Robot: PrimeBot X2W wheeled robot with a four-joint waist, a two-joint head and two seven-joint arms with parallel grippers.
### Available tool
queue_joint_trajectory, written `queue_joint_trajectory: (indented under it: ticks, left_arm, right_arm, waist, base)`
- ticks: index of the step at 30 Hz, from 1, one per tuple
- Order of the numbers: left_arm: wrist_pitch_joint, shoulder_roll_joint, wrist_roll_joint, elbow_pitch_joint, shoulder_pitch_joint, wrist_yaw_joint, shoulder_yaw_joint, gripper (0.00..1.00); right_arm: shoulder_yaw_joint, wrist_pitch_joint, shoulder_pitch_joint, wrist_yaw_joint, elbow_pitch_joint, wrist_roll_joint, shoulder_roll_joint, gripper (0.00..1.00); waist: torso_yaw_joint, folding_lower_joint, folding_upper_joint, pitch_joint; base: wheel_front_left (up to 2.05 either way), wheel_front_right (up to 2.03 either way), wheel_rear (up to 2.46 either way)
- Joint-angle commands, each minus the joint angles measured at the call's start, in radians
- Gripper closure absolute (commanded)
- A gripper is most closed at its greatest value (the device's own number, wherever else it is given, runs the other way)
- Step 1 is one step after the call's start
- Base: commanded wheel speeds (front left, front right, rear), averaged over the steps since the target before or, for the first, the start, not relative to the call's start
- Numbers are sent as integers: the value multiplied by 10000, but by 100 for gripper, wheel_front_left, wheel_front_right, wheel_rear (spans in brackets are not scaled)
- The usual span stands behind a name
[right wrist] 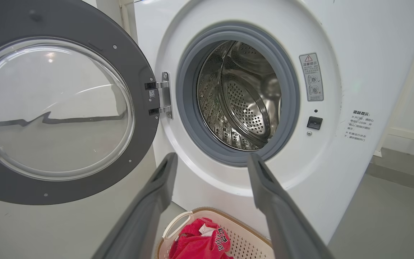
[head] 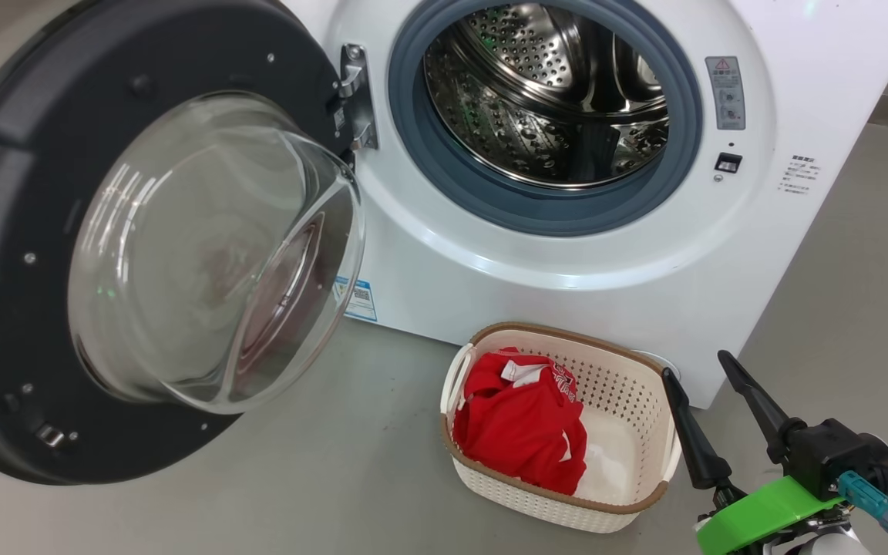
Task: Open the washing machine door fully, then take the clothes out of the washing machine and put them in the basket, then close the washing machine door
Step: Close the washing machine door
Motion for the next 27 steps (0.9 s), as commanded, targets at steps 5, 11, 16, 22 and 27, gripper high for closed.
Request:
queue_joint_trajectory:
  ticks: [5,11,16,22,27]
  left_arm:
    - [786,55,-389,-586,369,-299,19,100]
    - [1328,-363,-601,-1449,872,-327,-95,100]
    - [1673,-937,-676,-2637,1479,-174,-297,100]
    - [2116,-1542,-874,-4074,2105,131,-448,100]
    - [2438,-1946,-958,-5217,2629,342,-642,100]
  right_arm:
    - [204,-65,-239,63,-231,-52,-24,0]
    - [196,-65,-247,63,-236,-59,20,0]
    - [159,-65,-219,63,-227,-58,58,0]
    - [173,-65,-250,63,-224,-60,106,0]
    - [193,-65,-275,63,-232,-56,134,0]
  waist:
    - [117,-1,-1,10]
    - [199,-1,-1,39]
    - [252,-1,-1,39]
    - [245,-1,-1,61]
    - [199,-1,-1,103]
  base:
    - [0,0,0]
    - [0,0,0]
    - [0,0,0]
    - [0,0,0]
    - [0,0,0]
